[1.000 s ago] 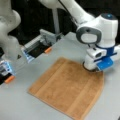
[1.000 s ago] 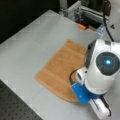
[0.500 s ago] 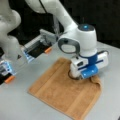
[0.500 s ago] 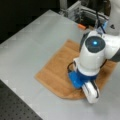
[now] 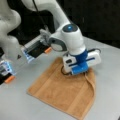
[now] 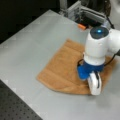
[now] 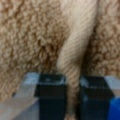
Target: Folding a towel twice
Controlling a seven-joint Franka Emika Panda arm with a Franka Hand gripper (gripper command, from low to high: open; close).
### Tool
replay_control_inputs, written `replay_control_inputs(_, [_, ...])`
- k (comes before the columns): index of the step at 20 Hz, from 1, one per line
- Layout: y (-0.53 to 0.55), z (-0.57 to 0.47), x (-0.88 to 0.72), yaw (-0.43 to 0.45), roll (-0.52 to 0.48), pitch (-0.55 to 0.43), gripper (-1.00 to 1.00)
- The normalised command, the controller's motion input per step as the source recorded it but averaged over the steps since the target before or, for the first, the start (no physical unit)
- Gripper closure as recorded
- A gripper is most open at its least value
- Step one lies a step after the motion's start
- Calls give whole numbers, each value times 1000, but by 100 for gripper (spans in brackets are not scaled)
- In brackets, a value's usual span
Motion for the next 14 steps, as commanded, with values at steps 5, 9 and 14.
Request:
replay_control_inputs(5, [267,297,-514,-207,-71,227,100])
replay_control_inputs(9, [-33,329,-405,-96,-153,181,100])
replay_control_inputs(14, [-108,86,-272,-44,-99,117,100])
